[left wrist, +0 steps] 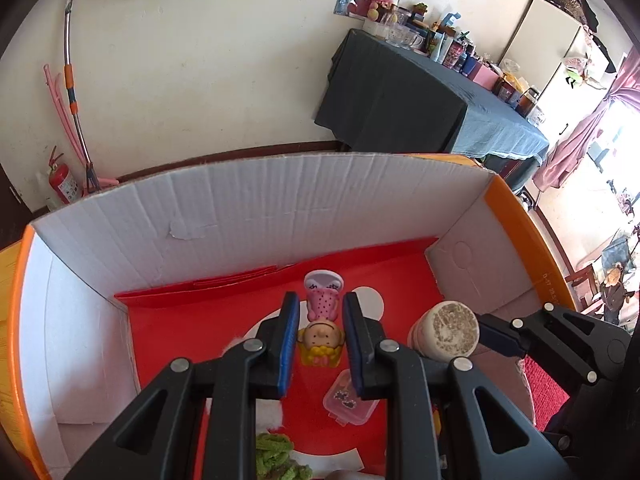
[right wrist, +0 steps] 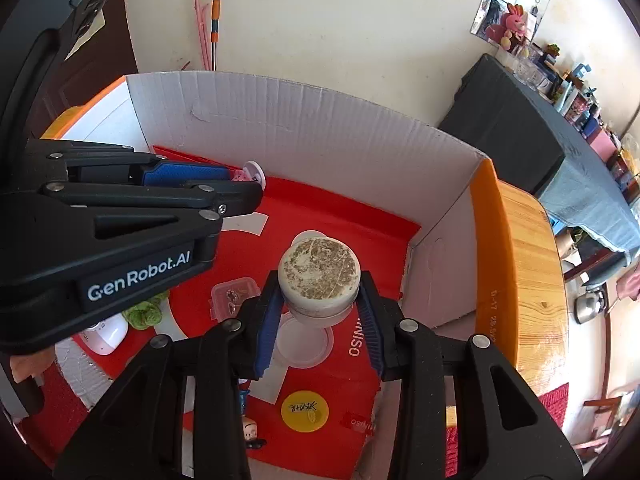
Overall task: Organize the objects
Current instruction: 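Carry the doll and white jar into the box and lower them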
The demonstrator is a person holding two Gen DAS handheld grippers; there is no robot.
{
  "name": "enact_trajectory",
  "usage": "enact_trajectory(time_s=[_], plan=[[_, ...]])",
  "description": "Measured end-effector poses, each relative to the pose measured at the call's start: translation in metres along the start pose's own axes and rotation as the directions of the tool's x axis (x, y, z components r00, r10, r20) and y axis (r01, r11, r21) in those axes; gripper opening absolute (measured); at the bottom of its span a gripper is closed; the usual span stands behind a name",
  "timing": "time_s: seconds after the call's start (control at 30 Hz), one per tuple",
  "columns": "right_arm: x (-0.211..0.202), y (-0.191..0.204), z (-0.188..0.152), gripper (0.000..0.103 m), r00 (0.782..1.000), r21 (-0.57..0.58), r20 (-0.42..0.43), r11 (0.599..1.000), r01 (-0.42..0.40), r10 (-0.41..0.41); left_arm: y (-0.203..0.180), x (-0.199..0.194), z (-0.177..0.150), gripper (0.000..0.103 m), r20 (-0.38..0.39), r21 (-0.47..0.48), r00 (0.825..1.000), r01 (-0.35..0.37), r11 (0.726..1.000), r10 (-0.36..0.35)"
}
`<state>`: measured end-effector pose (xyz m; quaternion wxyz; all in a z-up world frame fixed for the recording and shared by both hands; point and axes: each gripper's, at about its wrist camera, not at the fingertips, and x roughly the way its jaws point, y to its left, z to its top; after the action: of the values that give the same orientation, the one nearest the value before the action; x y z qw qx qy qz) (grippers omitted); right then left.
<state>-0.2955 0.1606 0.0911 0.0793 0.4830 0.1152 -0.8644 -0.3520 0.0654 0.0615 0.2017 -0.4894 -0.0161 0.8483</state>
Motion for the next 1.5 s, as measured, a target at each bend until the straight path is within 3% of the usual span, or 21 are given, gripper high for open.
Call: enact_trajectory(time_s=[0.7,1.5], plan=[[0.042,0.003,0.007,0.035,0.993,0.009,-0.112,1.000,0.023,-0.022,0.006,0.040,0.001,0.023,-0.095,-0.056,0.995,0.024,0.998,-0.029],[0.040,0.022,-0.007,0.035,0.992,-0.004,-0.125,1.000,0.004,-0.005,0.006,0.038,-0.008,0.023,-0.074,-0.075,0.997,0.032,0.997,-0.038]])
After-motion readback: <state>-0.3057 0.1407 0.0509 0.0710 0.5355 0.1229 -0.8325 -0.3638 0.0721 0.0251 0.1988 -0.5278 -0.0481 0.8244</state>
